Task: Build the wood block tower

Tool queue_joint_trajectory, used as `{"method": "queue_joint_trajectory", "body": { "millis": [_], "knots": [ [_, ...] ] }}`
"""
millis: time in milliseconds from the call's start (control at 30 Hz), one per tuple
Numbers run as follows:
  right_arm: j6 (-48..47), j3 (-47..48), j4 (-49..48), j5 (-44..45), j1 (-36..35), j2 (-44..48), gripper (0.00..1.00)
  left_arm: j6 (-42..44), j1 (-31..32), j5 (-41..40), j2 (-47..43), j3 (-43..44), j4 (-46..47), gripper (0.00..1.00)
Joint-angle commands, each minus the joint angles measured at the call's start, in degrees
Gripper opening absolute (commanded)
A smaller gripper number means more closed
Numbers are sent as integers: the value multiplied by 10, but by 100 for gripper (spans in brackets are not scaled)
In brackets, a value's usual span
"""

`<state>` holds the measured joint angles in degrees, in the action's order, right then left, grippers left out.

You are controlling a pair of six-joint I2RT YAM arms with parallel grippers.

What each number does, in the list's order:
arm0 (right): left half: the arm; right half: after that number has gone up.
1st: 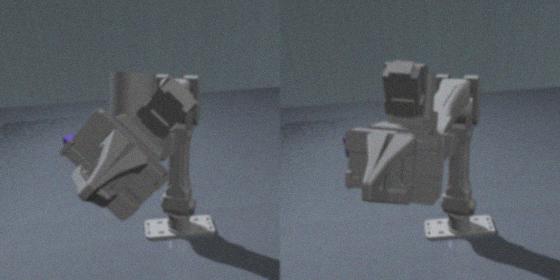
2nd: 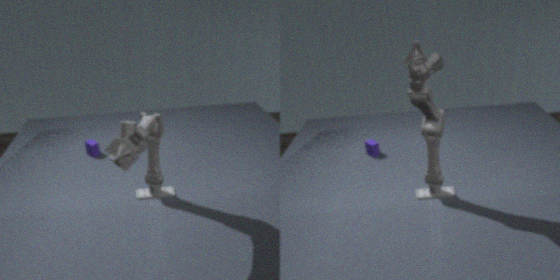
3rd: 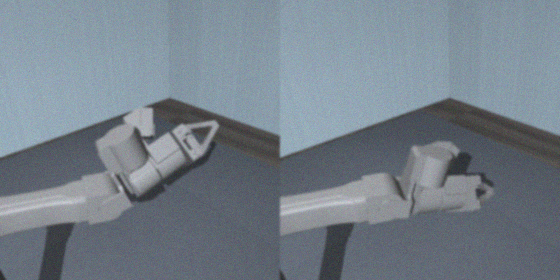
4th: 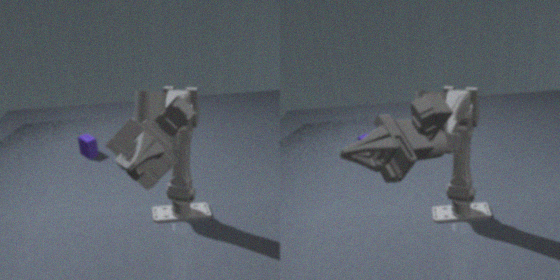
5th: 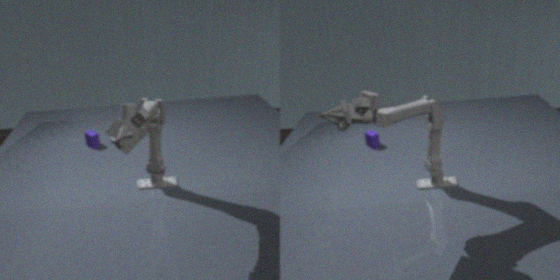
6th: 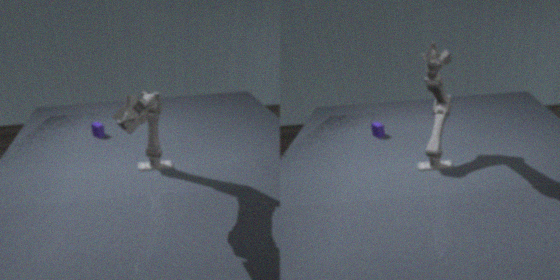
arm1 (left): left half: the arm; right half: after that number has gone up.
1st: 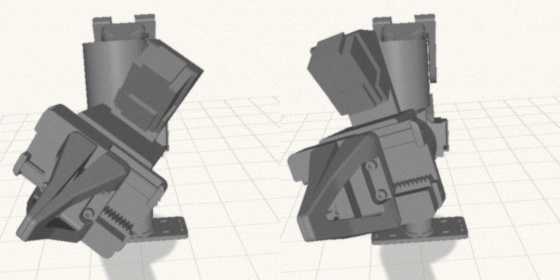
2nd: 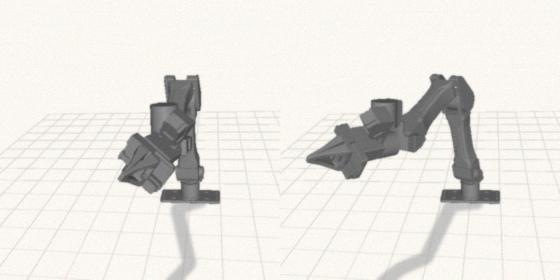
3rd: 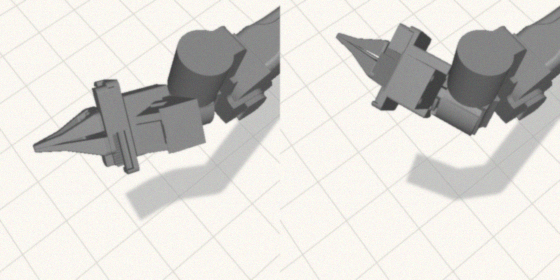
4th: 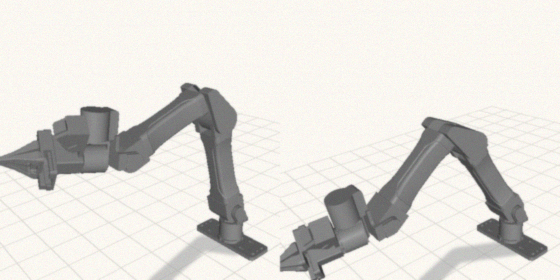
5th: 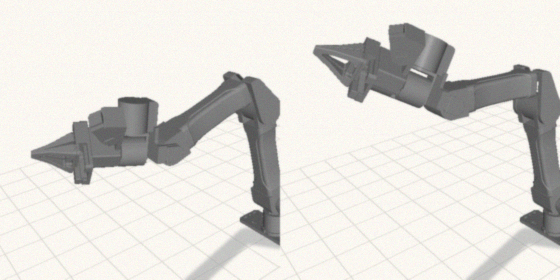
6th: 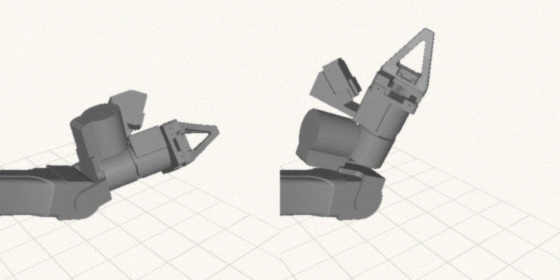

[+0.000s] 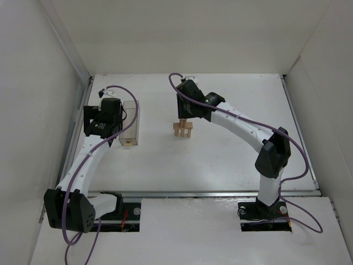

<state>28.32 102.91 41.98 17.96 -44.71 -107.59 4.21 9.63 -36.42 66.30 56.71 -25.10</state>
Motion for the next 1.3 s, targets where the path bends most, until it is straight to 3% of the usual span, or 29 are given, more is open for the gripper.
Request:
{"method": "queue_joint_trajectory", "body": {
  "millis": [0,933,1200,1267],
  "knots": [
    [7,-4,-17,-4,-5,14,39,-1,-1,-1,-12,5,10,99],
    [7,22,-22,-9,-5,-2,43,-1,-1,-1,-12,5,10,99],
    [7,22,-17,-14,-5,-2,62,-1,-1,-1,-12,5,10,99],
    [7,22,-17,-7,-5,-2,71,-1,-1,-1,-12,5,10,99]
  ]
}}
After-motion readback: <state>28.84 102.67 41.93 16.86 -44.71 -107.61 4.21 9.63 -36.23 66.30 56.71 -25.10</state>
